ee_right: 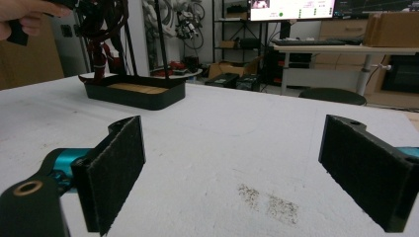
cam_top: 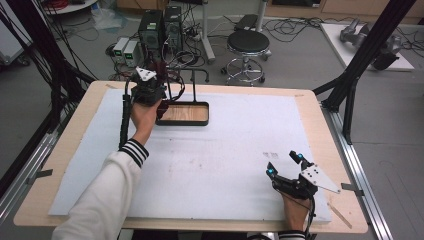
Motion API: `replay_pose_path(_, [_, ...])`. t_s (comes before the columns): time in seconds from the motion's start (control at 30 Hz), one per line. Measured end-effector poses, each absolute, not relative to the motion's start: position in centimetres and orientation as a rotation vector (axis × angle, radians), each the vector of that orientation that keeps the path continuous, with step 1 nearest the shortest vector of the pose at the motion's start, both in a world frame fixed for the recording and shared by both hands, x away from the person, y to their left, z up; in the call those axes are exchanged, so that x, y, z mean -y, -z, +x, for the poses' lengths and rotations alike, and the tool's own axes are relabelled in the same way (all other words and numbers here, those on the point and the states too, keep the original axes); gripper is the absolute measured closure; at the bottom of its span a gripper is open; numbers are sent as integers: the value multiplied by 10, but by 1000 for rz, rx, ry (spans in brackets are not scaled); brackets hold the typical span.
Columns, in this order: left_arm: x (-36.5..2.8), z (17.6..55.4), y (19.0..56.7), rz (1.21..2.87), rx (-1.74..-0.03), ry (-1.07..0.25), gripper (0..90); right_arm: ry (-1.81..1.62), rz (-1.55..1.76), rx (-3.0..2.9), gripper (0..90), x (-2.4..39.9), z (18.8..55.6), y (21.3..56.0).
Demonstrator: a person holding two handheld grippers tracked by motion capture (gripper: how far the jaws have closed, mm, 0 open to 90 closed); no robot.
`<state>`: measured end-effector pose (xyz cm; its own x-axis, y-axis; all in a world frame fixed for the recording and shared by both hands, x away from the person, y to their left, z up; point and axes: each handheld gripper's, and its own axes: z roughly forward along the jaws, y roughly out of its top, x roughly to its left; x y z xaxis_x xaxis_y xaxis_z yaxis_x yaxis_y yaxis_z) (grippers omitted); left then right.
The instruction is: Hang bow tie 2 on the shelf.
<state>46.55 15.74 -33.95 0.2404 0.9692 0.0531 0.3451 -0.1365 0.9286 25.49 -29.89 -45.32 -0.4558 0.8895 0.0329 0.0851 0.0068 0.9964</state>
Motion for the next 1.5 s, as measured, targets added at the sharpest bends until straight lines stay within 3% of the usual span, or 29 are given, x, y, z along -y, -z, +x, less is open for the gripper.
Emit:
replay_pose_path(0.27, [-161, 461, 342, 1657, -1225, -872, 568, -1521, 1016, -1609, 97, 299, 255, 453])
replay_pose_path(0.9, [-174, 446, 340, 1634, -1100, -738, 325, -1516, 1009, -1610, 97, 299, 255, 453])
replay_pose_path(1.3, [-200, 414, 336, 1676, -901, -617, 188, -1528, 1006, -1605, 97, 299, 253, 454])
replay_pose_path(1.5, [-221, 382, 345, 1680, -708, -550, 177, -1525, 1004, -1606, 97, 299, 253, 454])
